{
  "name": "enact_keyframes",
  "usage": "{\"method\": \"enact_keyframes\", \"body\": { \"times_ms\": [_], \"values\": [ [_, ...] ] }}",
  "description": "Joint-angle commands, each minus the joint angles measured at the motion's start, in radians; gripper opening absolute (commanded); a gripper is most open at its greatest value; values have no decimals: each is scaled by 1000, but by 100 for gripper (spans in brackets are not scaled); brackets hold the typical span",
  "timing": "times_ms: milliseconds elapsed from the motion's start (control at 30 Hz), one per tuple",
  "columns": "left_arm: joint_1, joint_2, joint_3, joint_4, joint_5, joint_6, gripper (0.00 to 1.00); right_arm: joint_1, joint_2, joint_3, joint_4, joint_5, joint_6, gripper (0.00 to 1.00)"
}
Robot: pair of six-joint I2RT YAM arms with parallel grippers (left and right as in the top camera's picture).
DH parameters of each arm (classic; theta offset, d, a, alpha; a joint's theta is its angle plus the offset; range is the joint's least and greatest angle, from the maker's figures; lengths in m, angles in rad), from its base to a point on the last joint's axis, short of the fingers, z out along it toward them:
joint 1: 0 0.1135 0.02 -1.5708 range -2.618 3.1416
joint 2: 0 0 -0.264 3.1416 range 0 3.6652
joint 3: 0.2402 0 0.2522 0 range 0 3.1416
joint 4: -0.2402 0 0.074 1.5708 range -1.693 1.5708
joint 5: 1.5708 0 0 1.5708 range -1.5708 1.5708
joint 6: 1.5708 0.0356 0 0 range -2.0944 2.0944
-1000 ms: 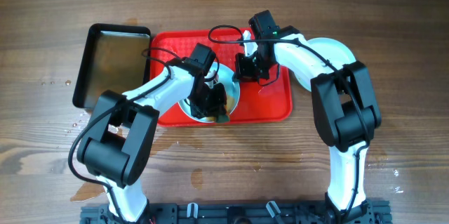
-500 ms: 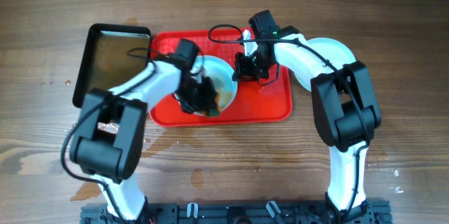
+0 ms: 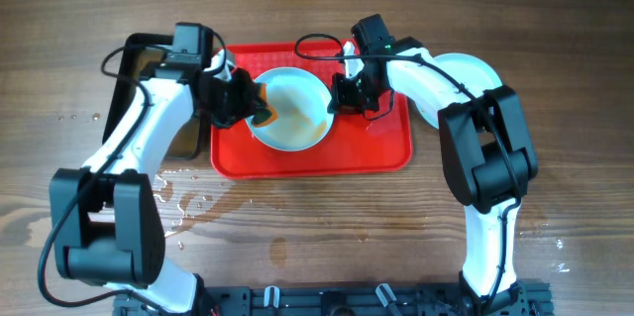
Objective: Clean dirty plates on tray and stack at the side
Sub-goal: 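Lower the plate flat onto the tray and withdraw the sponge left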
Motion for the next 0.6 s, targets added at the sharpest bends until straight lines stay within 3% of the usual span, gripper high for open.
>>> {"method": "enact_keyframes", "body": {
  "times_ms": [0, 267, 567],
  "values": [
    [21, -14, 14, 0, -50, 34, 4, -1, -8, 1, 5, 19, -18, 4],
    [21, -14, 14, 0, -159, 33, 4, 0, -116, 1, -59, 310, -5, 4],
    [20, -14, 14, 0, -177, 33, 4, 7, -117, 1, -89, 360, 6, 4]
  ]
}}
